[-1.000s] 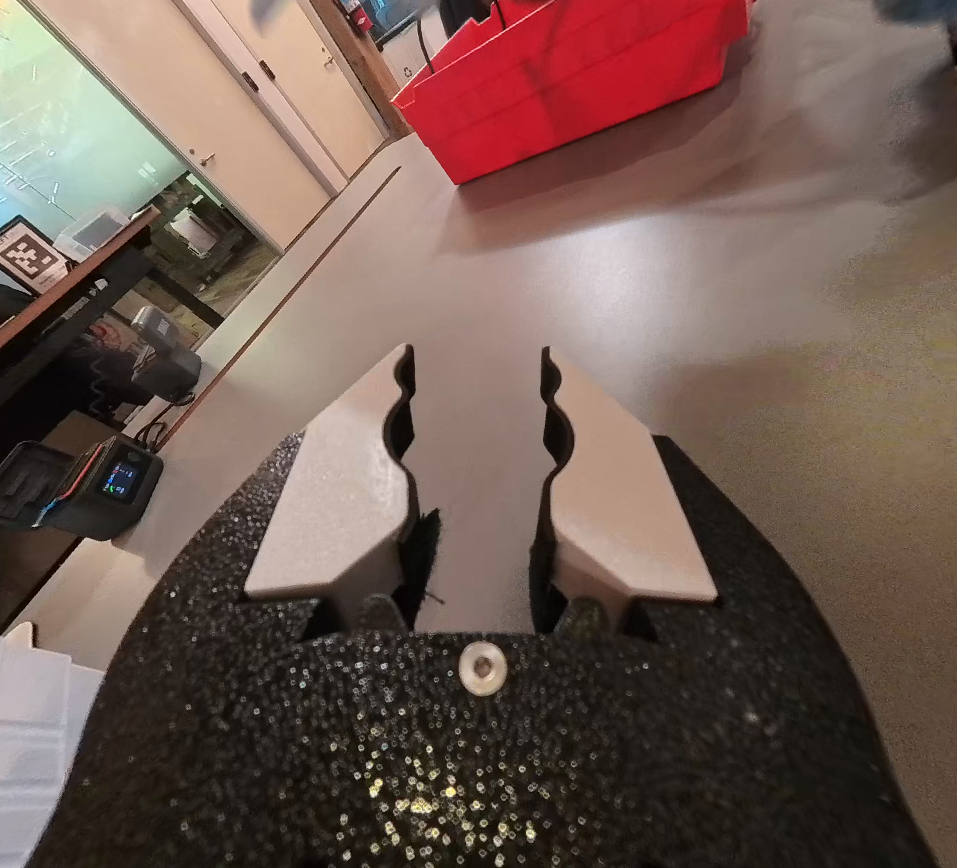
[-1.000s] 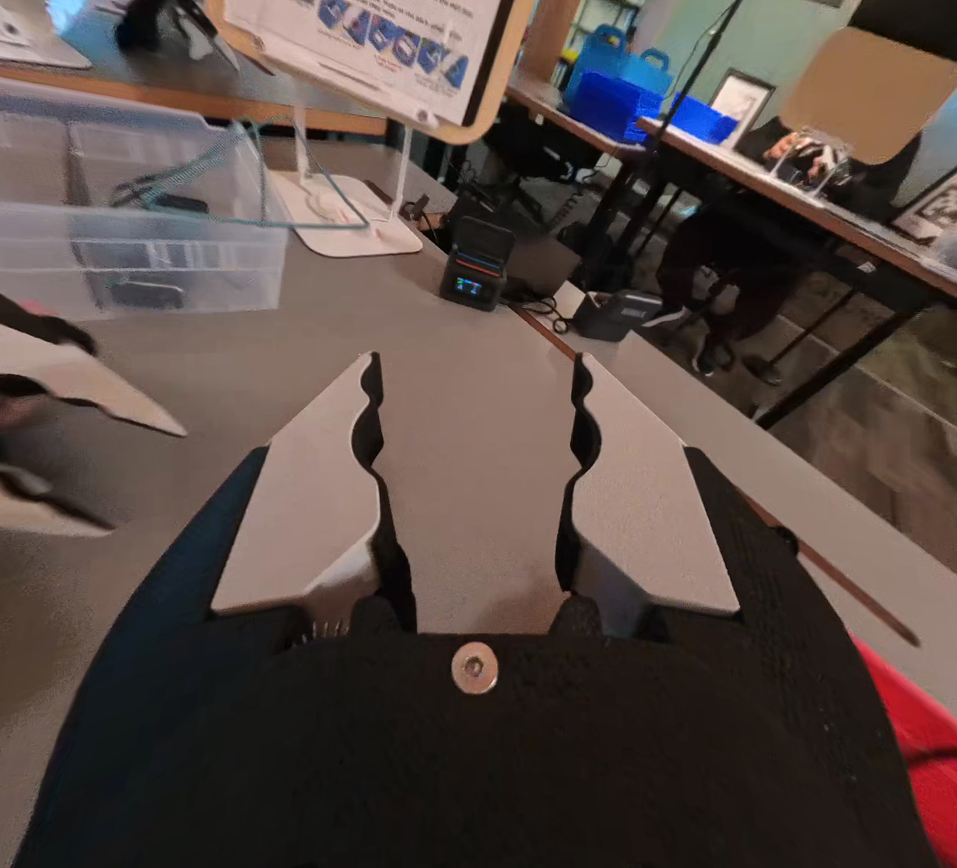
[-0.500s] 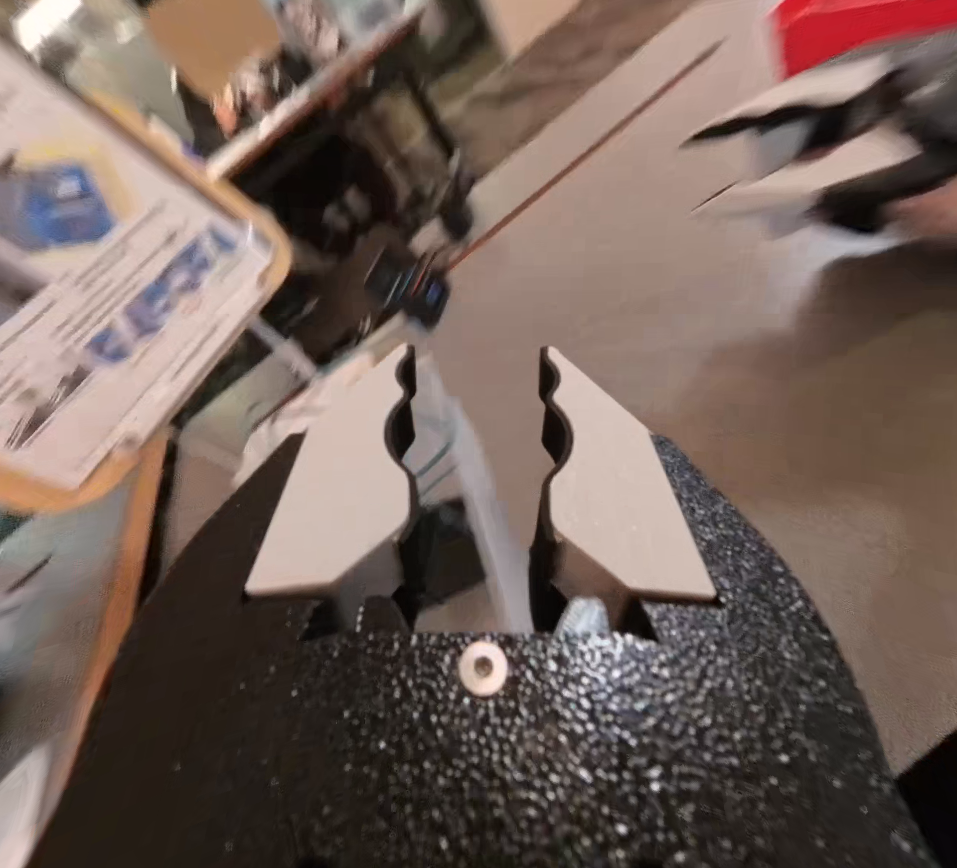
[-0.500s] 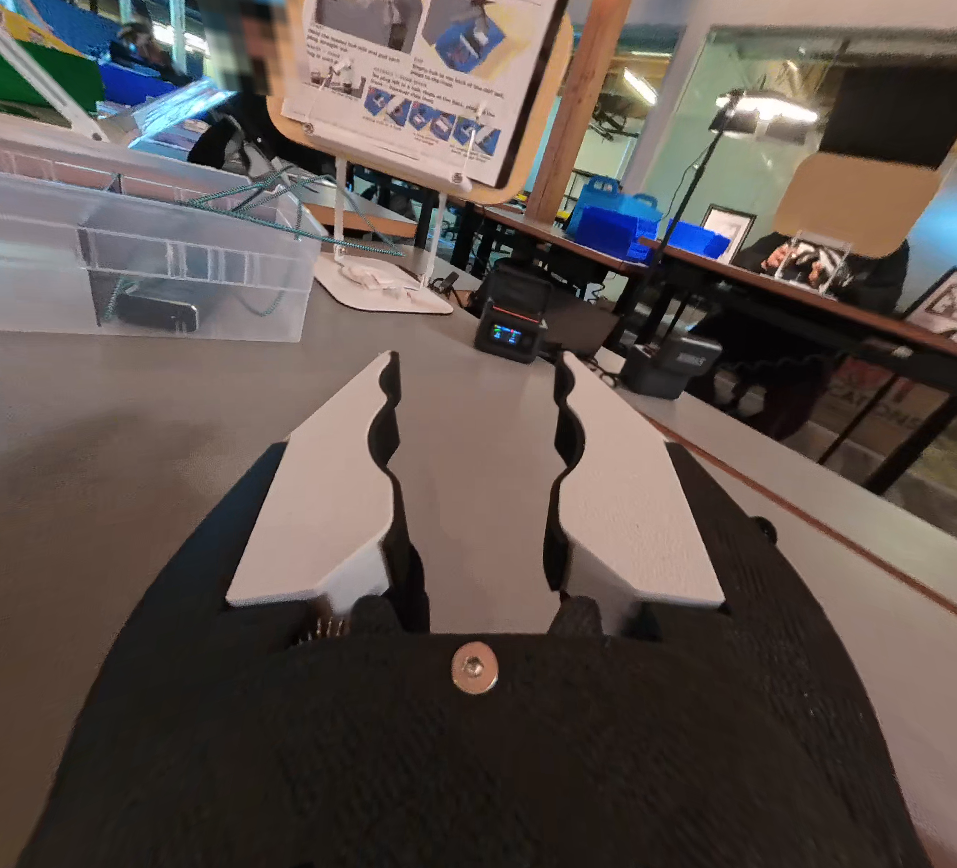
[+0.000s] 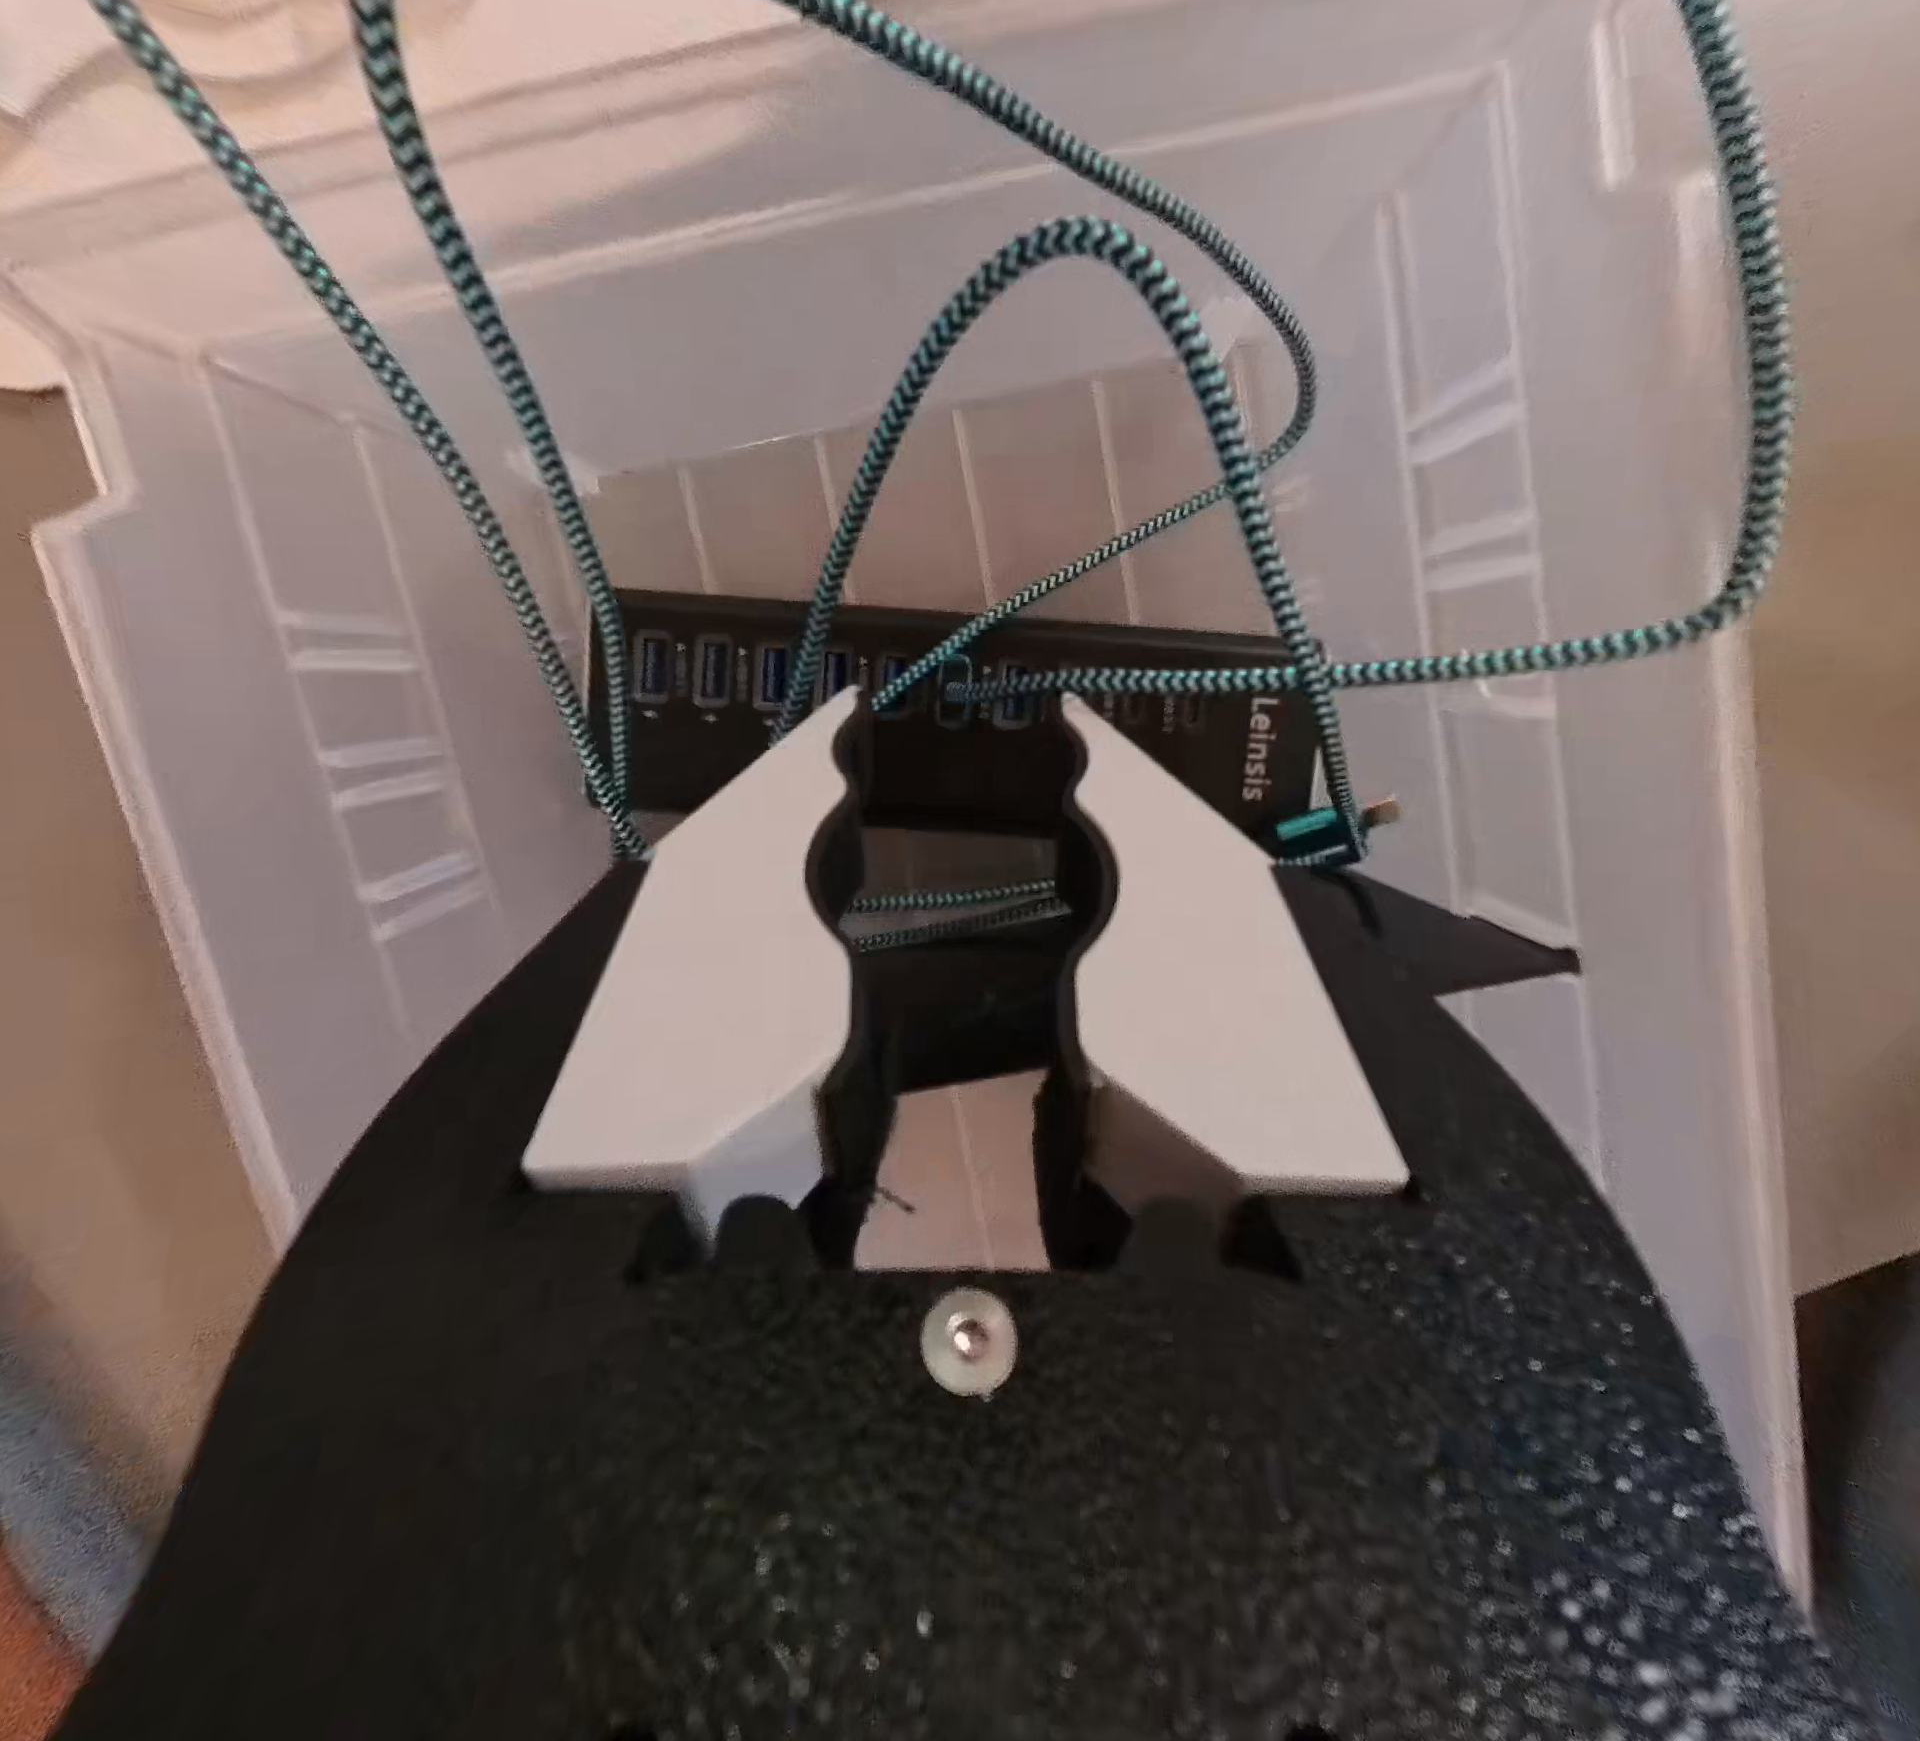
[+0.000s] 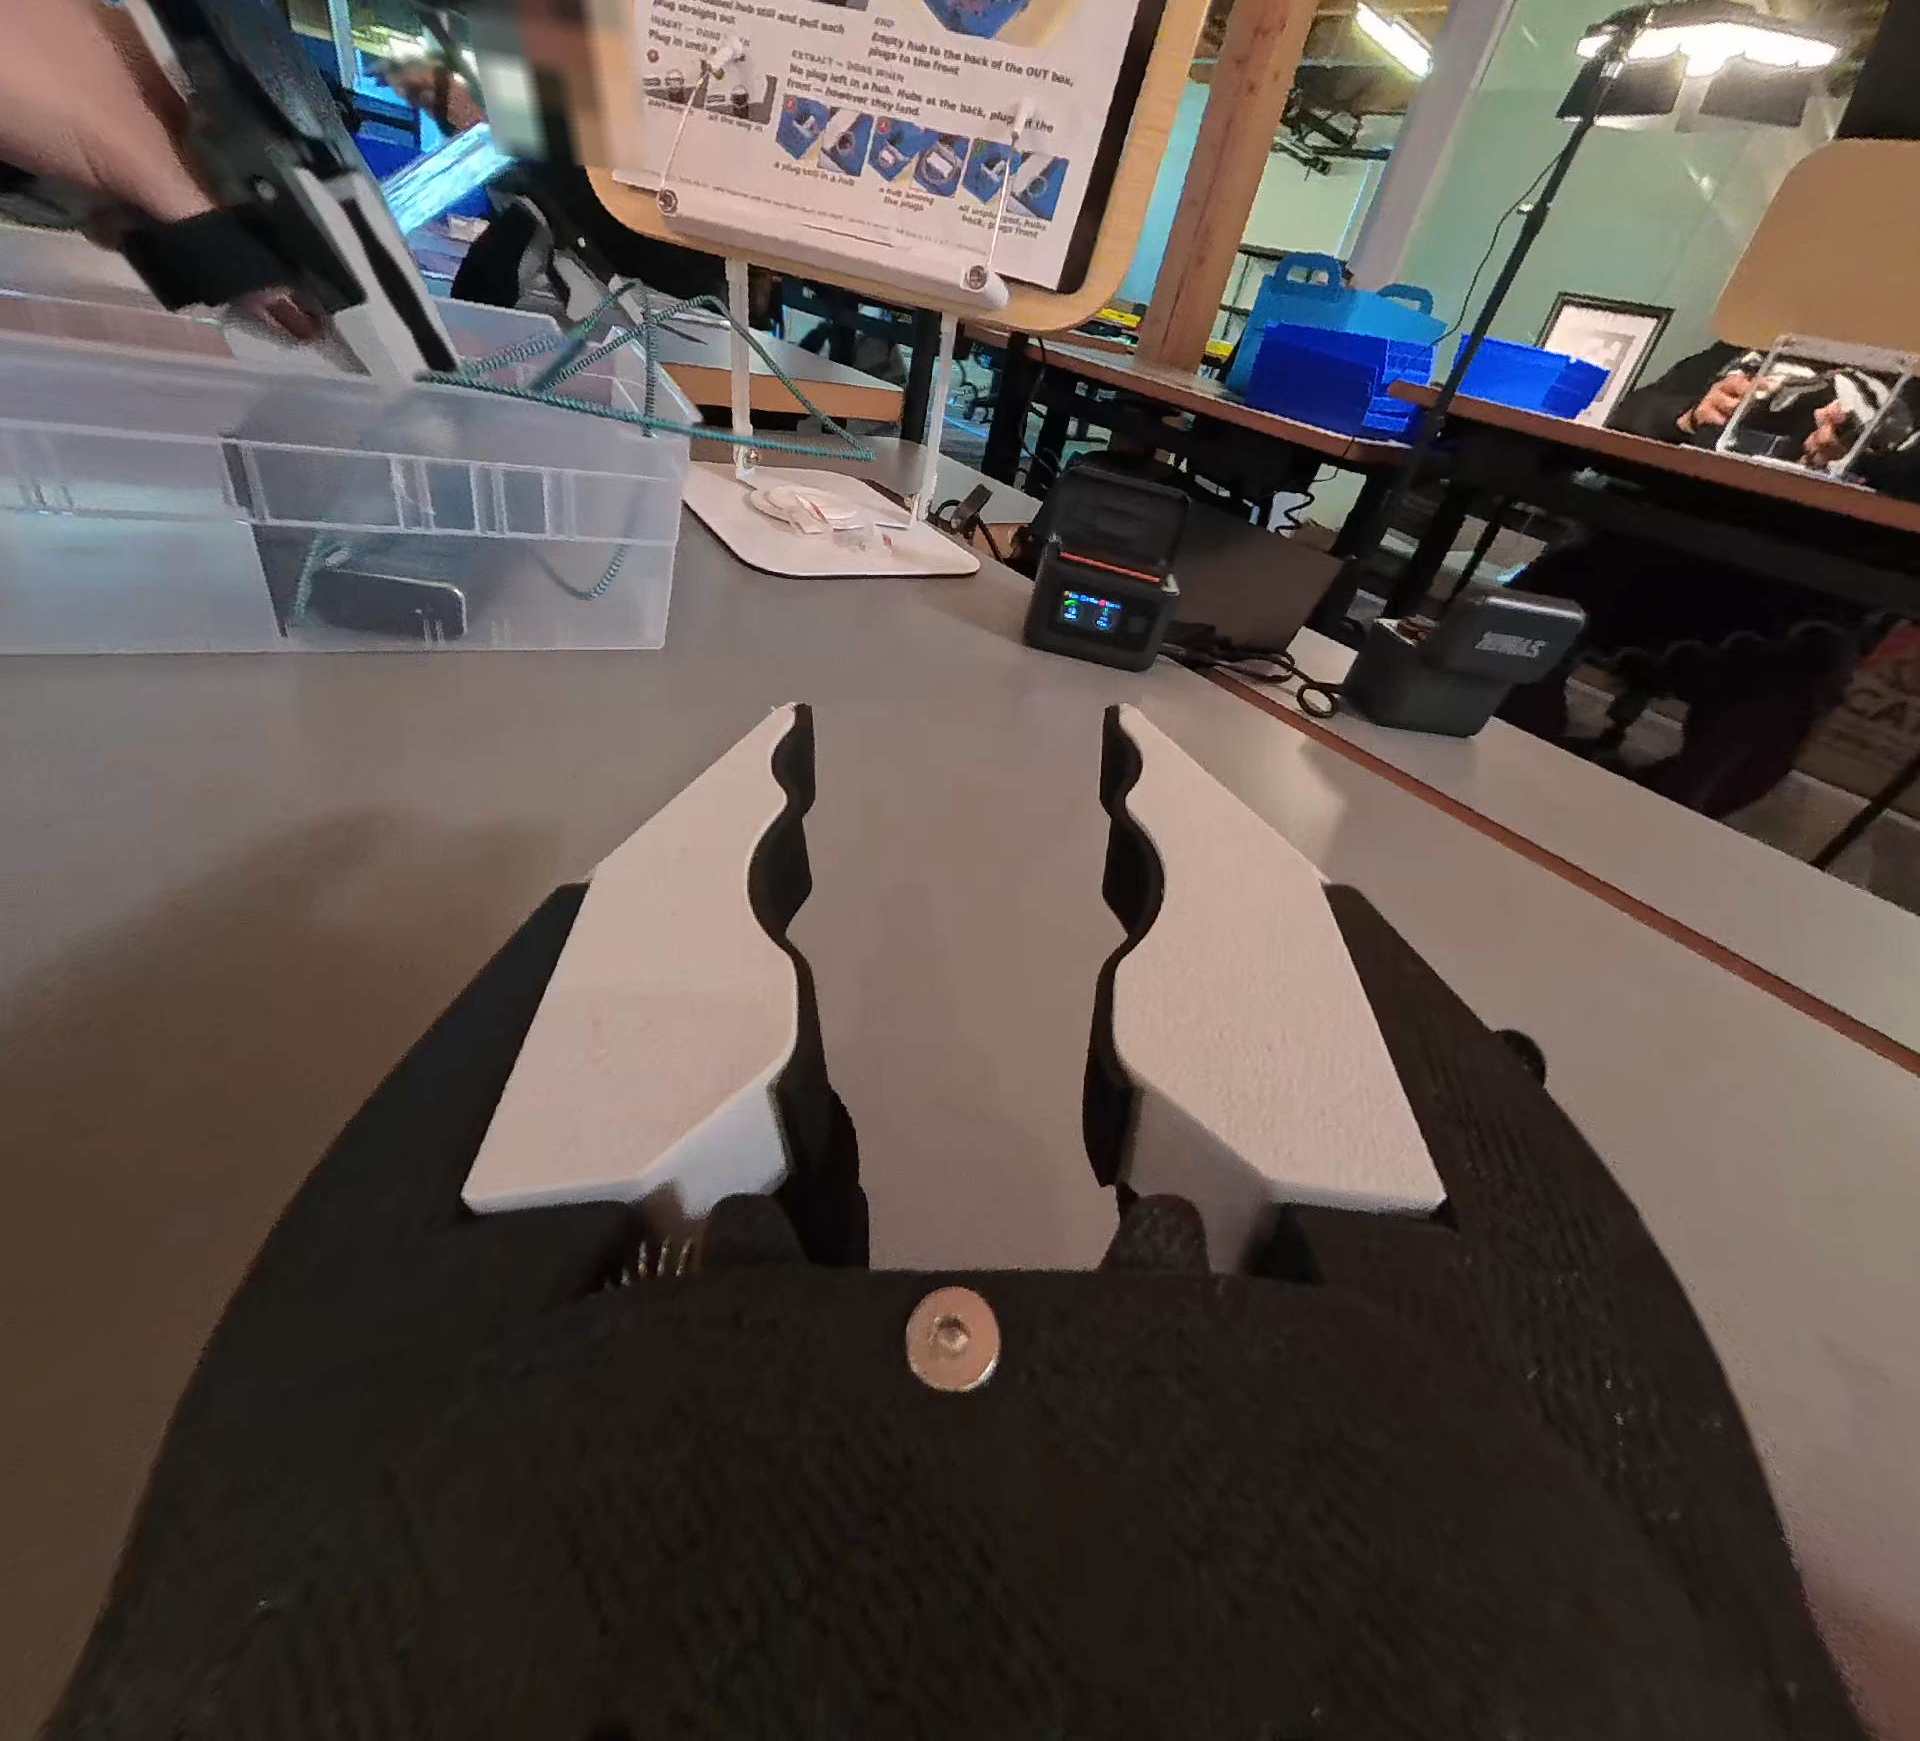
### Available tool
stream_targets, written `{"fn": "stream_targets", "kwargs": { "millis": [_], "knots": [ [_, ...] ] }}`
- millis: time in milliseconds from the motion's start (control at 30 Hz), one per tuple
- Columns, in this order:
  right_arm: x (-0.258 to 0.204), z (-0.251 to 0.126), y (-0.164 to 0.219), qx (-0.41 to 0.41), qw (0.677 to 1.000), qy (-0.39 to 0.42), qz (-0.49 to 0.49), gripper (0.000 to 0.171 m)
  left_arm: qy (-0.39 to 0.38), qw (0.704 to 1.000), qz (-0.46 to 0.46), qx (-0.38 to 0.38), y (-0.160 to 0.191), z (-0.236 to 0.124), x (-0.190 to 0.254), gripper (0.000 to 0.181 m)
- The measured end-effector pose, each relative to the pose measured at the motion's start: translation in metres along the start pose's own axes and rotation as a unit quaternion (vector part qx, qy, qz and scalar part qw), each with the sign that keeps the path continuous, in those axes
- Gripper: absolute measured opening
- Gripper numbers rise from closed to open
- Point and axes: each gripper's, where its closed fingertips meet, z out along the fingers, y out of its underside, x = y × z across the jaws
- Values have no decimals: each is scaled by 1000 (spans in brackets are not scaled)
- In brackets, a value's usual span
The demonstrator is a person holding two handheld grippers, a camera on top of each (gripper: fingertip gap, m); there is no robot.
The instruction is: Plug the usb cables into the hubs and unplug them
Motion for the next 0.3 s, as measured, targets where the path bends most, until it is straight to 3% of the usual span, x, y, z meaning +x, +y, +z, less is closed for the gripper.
{"fn": "stream_targets", "kwargs": {
  "millis": [33,300],
  "knots": [
    [1,0,0,1,1000,0,5,54,12,1000,-5,-1,-1,2,2,28],
    [-5,1,1,-4,1000,-12,-4,52,13,998,-9,-58,5,6,-2,25]
  ]
}}
